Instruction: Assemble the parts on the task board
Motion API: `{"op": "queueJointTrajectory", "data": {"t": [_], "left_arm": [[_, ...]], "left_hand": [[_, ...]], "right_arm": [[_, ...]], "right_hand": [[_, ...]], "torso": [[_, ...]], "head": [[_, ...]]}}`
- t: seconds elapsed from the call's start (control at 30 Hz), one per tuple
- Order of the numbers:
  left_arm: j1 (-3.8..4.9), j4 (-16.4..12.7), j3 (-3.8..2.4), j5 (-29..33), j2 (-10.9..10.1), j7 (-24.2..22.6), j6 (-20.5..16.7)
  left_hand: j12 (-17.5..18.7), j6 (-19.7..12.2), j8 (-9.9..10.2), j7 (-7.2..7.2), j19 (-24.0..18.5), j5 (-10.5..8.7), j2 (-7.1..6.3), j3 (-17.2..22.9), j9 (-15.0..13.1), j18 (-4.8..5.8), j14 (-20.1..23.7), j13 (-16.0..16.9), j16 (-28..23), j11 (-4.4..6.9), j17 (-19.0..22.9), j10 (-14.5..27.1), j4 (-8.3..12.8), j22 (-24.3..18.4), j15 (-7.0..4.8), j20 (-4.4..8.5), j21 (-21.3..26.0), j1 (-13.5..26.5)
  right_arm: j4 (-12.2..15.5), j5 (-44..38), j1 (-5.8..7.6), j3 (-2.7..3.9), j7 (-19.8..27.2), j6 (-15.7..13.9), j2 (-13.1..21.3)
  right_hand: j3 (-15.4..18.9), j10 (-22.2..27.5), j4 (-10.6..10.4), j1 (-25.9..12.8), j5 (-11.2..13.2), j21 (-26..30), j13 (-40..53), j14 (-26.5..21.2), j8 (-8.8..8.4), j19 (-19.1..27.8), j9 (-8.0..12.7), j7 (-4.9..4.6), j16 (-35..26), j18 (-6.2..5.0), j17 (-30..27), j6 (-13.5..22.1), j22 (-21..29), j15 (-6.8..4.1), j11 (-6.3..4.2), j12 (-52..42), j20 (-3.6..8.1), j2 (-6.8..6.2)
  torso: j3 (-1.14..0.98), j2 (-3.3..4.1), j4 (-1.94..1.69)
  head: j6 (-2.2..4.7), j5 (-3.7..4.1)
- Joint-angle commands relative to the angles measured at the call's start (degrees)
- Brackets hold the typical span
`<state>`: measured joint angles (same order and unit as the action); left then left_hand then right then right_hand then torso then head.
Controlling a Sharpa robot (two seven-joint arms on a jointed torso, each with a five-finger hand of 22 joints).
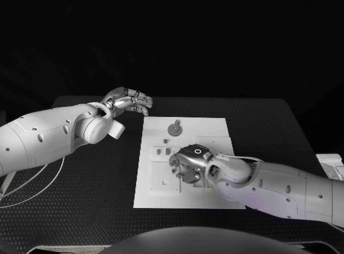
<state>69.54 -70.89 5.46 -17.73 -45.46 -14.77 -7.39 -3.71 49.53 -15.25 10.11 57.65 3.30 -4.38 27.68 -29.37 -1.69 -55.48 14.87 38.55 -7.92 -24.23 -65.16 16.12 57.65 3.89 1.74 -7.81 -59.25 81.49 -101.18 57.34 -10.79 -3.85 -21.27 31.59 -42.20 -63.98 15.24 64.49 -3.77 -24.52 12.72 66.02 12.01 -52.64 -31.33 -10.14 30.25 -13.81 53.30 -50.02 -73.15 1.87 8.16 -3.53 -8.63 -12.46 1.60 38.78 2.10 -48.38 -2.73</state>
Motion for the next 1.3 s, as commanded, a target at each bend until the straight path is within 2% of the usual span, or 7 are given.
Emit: {"op": "queueJointTrajectory", "data": {"t": [0.03,0.4,0.6,0.7,0.93,1.13,1.3], "left_arm": [[0.15,0.05,-0.05,0.32,0.07,-0.39,0.74],[0.15,0.21,-0.05,0.32,0.17,-0.39,0.75],[0.15,0.23,-0.05,0.32,0.2,-0.54,0.87],[0.16,0.18,-0.05,0.32,0.23,-0.55,0.81],[0.19,0.15,-0.05,0.32,0.44,-0.53,0.84],[0.2,0.26,-0.05,0.32,0.39,-0.54,0.81],[0.2,0.11,-0.05,0.32,0.34,-0.54,0.85]], "left_hand": [[-0.25,-0.21,-0.39,0.27,0.56,-0.29,0.19,-0.39,0.1,-1.15,-0.31,-0.09,-0.25,0.18,-0.11,0.16,-0.01,-0.1,0.02,-0.02,0.4,-0.21],[-0.25,-0.2,-0.4,0.27,0.56,-0.29,0.19,-0.39,0.11,-1.14,-0.31,-0.11,-0.31,0.18,-0.17,0.16,0.01,-0.11,0.02,-0.02,0.43,-0.24],[-0.27,-0.17,-0.43,0.26,0.56,-0.29,0.19,-0.41,0.11,-1.14,-0.32,-0.11,-0.35,0.19,-0.22,0.13,0.0,-0.12,0.03,-0.02,0.45,-0.24],[-0.32,-0.08,-0.49,0.22,0.58,-0.29,0.22,-0.41,0.1,-1.13,-0.33,-0.09,-0.4,0.23,-0.3,0.02,0.0,-0.13,0.03,-0.02,0.47,-0.25],[-0.36,-0.02,-0.53,0.2,0.6,-0.29,0.21,-0.43,0.09,-1.13,-0.35,-0.09,-0.45,0.27,-0.36,-0.07,0.01,-0.13,0.02,-0.01,0.49,-0.27],[-0.37,0.0,-0.55,0.19,0.61,-0.29,0.2,-0.44,0.1,-1.13,-0.36,-0.08,-0.48,0.28,-0.4,-0.1,0.01,-0.13,0.02,-0.01,0.5,-0.28],[-0.37,0.01,-0.56,0.18,0.61,-0.29,0.2,-0.44,0.1,-1.13,-0.37,-0.09,-0.5,0.29,-0.43,-0.12,0.01,-0.14,0.02,-0.01,0.51,-0.27]], "right_arm": [[0.45,0.27,0.38,-0.11,-1.14,-0.73,0.63],[5.0,2.28,3.52,0.01,-0.21,-5.11,4.64],[8.71,7.69,6.21,2.18,2.0,-4.22,8.73],[9.18,9.47,8.12,2.51,2.7,-1.83,10.71],[8.65,8.05,11.31,2.5,1.79,3.63,14.69],[7.06,5.04,11.44,2.34,0.34,6.72,15.58],[5.73,3.49,10.94,1.04,-0.16,7.1,15.13]], "right_hand": [[0.1,1.11,-0.55,0.14,-0.1,0.38,-0.21,-0.69,-0.59,0.77,0.49,0.05,-0.22,-0.98,0.12,1.04,-0.48,0.26,0.25,-0.2,-0.18,-1.09],[-0.04,-0.13,-0.87,1.07,-0.1,-0.13,-0.15,-0.09,0.13,0.15,0.78,-0.09,0.63,-1.2,0.57,0.42,-1.48,-0.2,-0.23,-1.19,-0.15,-0.97],[0.45,-4.19,-0.99,1.48,-0.1,-2.76,1.36,2.68,1.09,-3.69,1.31,-0.18,5.89,-1.2,2.4,-0.35,-3.11,-2.18,-2.16,-3.12,1.55,-0.19],[0.55,-4.97,-1.1,1.25,-0.1,-3.28,1.67,3.12,1.21,-4.44,1.46,-0.28,6.83,-1.2,2.46,-0.32,-3.08,-2.47,-2.54,-3.38,1.95,0.11],[1.75,-4.96,-1.74,-0.43,-0.04,-3.65,1.77,3.08,1.34,-4.73,1.71,-0.21,7.72,-1.2,2.26,-0.14,-3.04,-2.5,-2.55,-3.04,2.14,-0.49],[2.82,-2.5,-3.13,-2.35,-0.11,-3.06,1.22,1.25,1.24,-3.3,2.08,1.54,7.81,-1.19,1.71,0.72,-2.94,-1.5,-1.48,-1.39,1.72,-2.03],[2.98,-0.86,-4.14,-2.69,-0.09,-2.91,0.88,0.35,1.23,-2.64,2.3,2.15,8.27,-1.2,1.48,1.28,-3.0,-0.91,-0.84,-0.51,1.43,-2.97]], "torso": [[-0.03,0.03,0.06],[-0.07,0.01,0.1],[-0.06,0.01,0.08],[0.03,-0.02,0.08],[-0.01,0.05,-0.03],[-0.02,0.01,0.0],[-0.07,0.05,0.09]], "head": [[0.08,-0.06],[0.5,0.23],[0.22,0.39],[0.47,0.63],[0.56,0.57],[0.37,0.41],[0.3,0.41]]}}
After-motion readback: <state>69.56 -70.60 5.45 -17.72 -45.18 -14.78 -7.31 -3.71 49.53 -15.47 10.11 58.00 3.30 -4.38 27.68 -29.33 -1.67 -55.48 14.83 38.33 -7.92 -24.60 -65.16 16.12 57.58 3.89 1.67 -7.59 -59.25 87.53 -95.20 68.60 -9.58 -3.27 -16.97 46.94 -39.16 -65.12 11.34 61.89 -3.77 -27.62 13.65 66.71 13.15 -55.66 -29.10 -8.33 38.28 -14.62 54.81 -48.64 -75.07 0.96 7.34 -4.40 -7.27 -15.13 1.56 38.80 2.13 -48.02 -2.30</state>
